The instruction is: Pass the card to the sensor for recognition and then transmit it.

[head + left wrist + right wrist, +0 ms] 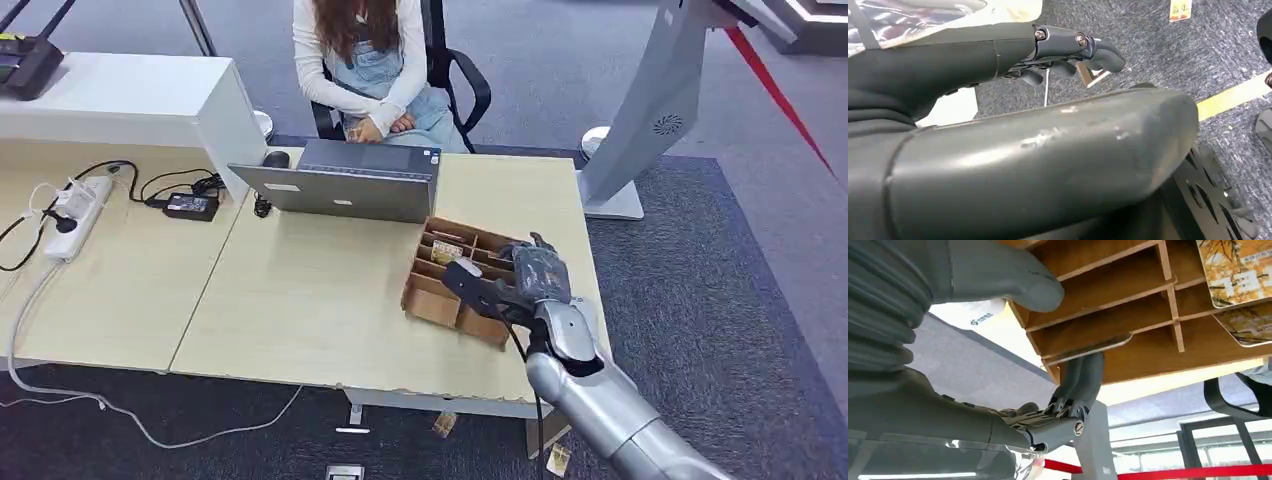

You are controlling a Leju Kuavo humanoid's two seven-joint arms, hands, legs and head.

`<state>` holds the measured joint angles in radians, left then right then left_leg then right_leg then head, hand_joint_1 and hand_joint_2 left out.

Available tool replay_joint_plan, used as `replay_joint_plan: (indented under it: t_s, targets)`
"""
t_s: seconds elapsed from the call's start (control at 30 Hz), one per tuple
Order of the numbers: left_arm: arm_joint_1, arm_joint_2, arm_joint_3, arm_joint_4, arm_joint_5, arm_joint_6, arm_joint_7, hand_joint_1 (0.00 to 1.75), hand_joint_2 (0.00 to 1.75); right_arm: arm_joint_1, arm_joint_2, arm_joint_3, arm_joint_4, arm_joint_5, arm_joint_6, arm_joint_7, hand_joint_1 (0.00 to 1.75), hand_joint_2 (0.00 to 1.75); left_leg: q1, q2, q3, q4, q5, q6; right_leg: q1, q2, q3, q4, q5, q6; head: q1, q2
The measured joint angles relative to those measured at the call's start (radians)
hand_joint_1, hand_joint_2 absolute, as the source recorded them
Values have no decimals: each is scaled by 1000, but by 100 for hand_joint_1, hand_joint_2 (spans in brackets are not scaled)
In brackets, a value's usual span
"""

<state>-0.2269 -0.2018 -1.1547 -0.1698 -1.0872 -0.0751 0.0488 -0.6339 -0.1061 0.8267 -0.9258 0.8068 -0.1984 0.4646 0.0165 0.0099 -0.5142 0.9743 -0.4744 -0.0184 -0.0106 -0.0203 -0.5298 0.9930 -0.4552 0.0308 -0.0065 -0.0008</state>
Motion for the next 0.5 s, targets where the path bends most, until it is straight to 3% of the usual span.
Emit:
replay_joint_plan:
  t_s: [0.4, 0.5]
  targets:
    - [-1, 0, -1, 0, -4, 0, -2, 0, 0, -2, -3, 0, 2, 3, -4, -24, 103, 175, 0, 0, -1, 0, 0, 0, 0, 0, 1, 0, 0, 0, 0, 0]
    - [-2, 0, -2, 0, -5, -5, -5, 0, 0, -35, 28, 1, 13, 21, 60, 51, 103, 175, 0, 2, -1, 0, 0, 0, 0, 1, 0, 1, 1, -2, 0, 0]
